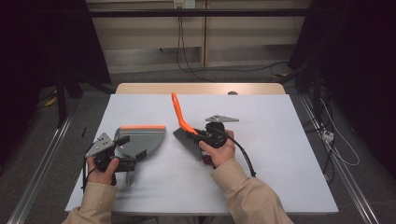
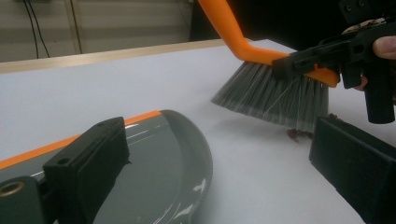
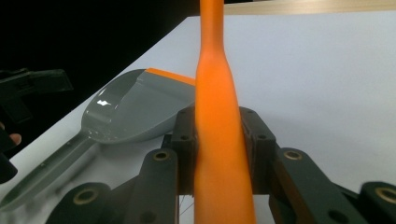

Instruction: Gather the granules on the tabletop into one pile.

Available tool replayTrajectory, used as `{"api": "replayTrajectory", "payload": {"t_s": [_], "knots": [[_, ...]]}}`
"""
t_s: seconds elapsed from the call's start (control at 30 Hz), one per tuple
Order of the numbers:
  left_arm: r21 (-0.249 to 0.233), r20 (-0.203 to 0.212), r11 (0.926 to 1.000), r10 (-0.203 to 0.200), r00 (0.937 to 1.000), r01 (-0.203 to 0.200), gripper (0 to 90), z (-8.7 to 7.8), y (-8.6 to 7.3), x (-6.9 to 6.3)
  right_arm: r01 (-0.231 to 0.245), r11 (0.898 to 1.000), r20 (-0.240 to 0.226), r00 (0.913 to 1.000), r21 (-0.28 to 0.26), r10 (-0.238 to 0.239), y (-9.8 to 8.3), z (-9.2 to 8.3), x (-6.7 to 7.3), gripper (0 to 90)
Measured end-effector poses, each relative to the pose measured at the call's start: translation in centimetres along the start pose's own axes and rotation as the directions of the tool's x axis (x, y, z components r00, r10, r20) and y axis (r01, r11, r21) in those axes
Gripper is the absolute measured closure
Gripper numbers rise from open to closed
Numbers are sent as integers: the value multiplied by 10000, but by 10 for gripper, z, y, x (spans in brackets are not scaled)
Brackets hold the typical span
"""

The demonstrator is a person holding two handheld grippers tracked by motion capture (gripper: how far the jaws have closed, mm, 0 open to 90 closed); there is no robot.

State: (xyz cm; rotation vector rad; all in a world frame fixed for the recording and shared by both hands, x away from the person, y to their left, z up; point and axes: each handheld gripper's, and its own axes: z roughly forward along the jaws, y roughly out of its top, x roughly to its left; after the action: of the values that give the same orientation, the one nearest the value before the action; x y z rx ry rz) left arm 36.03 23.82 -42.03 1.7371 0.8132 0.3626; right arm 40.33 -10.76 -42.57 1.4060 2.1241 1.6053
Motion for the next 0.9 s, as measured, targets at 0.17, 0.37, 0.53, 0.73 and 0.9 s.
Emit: {"api": "replayTrajectory", "payload": {"t_s": [0.17,0.37,0.53,0.73,0.9], "knots": [[-19,8,10000,-11,10000,11,43,-1,0,0,-209,9997,116,9997,91,208,-3,8,3,713],[-33,-30,10000,6,10000,-6,43,-1,1,0,-528,9965,723,9962,642,481,-12,15,1,713],[-63,-22,10000,36,10000,-37,43,-1,1,-1,-1133,9906,1213,9872,771,1035,-12,9,-3,713],[-83,-48,10000,38,10000,-39,43,-2,1,-1,-1477,9864,1617,9776,717,1347,-15,1,-5,713],[-85,-32,9999,66,10000,-66,43,-2,2,-2,-1652,9842,1890,9704,637,1507,-19,-10,-7,713]]}}
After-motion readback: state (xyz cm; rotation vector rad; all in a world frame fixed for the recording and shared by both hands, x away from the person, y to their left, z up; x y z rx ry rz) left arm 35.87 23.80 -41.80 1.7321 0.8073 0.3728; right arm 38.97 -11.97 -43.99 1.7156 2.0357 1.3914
